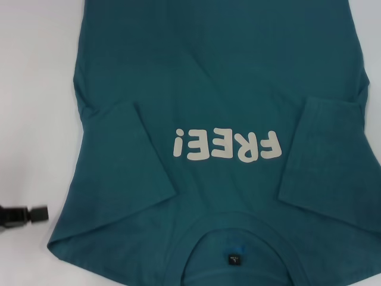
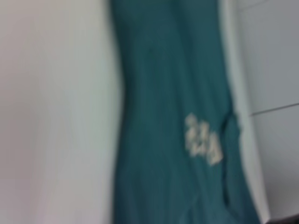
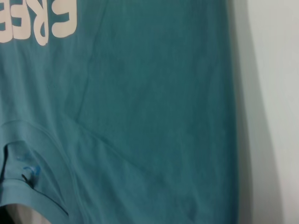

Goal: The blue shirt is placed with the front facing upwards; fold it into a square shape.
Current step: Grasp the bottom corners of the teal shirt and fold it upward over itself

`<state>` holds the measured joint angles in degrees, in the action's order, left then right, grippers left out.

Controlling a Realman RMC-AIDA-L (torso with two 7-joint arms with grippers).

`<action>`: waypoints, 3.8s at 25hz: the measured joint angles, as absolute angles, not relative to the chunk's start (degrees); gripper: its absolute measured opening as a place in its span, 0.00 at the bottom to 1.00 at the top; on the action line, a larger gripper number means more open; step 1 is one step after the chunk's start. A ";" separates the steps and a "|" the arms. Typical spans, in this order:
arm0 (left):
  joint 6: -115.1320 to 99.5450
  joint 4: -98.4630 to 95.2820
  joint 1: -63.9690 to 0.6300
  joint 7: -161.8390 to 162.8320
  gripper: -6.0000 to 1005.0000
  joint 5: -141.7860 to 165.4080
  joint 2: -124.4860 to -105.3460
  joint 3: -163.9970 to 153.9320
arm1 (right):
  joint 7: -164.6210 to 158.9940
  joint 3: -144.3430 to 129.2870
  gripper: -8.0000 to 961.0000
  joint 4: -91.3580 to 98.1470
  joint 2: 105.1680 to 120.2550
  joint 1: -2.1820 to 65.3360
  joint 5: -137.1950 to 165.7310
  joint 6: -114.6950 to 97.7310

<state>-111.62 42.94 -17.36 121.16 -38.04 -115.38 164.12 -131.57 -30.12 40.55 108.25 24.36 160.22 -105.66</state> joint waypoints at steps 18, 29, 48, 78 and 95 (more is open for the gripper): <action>-111.59 37.44 -19.21 119.08 0.59 -42.61 -113.91 160.13 | -131.57 -30.10 0.03 40.49 108.28 24.74 160.22 -105.80; -110.37 37.83 -18.32 132.76 0.86 -38.76 -112.16 160.23 | -131.35 -30.24 0.03 40.50 108.32 24.87 160.23 -105.43; -108.16 37.98 -17.41 138.88 0.93 -36.49 -112.47 160.24 | -130.66 -29.92 0.03 40.74 108.28 24.93 160.03 -105.30; -106.11 37.39 -19.36 138.61 0.93 -33.56 -114.93 156.98 | -130.61 -29.91 0.03 40.74 108.37 25.57 159.97 -105.29; -105.29 38.49 -20.53 139.47 0.77 -33.33 -116.63 155.94 | -130.23 -29.79 0.03 40.80 108.37 25.67 159.86 -105.30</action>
